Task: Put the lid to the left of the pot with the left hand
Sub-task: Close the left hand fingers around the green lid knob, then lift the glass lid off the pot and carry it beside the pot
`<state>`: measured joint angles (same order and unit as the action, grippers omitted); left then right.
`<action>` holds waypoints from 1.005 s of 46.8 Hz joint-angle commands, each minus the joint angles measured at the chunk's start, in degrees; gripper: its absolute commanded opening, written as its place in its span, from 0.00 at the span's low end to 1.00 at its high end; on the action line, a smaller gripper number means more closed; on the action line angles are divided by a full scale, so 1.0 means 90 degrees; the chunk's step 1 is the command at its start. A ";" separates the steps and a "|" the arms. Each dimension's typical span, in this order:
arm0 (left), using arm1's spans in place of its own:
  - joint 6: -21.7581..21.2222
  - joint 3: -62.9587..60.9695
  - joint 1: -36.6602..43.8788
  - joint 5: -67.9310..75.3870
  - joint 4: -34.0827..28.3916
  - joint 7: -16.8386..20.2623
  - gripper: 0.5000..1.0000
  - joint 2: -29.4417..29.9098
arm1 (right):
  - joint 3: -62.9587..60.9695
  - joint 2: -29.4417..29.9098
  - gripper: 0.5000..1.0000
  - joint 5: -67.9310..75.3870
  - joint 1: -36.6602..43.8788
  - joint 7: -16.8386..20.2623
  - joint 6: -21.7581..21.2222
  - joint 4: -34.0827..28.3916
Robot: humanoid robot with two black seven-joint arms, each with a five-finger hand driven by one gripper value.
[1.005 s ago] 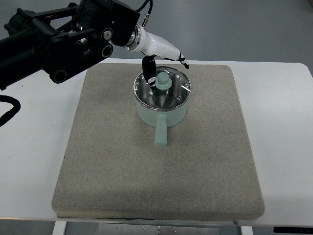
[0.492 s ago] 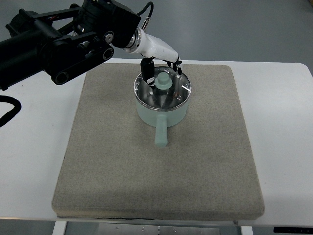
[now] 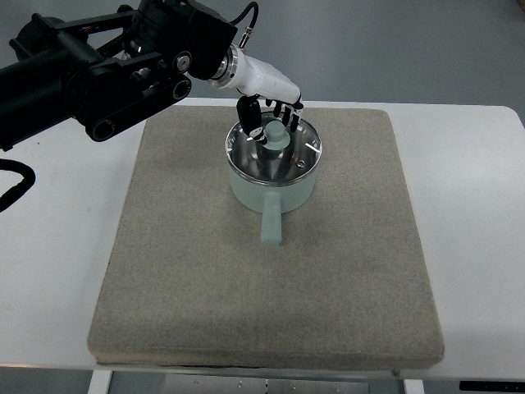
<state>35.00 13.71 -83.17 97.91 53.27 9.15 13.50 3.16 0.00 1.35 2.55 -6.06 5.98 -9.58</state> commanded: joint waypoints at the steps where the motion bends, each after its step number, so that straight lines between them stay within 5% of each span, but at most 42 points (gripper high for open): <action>1: 0.0000 0.0000 0.0003 0.0000 -0.0010 -0.0001 0.24 0.0004 | 0.0000 0.0000 0.84 0.0006 0.0000 0.0000 0.0000 0.0000; 8: 0.0000 0.0009 0.0003 0.0049 0.0000 -0.0001 0.00 0.0004 | 0.0000 0.0000 0.84 0.0006 0.0000 0.0000 0.0000 0.0000; 47: 0.0000 0.0302 -0.0358 0.0107 0.0107 -0.0011 0.00 0.0345 | 0.0000 0.0000 0.84 0.0006 0.0000 0.0000 0.0000 0.0000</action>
<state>35.00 16.25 -85.84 98.84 53.77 9.07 15.33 3.16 0.00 1.36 2.55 -6.06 5.98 -9.60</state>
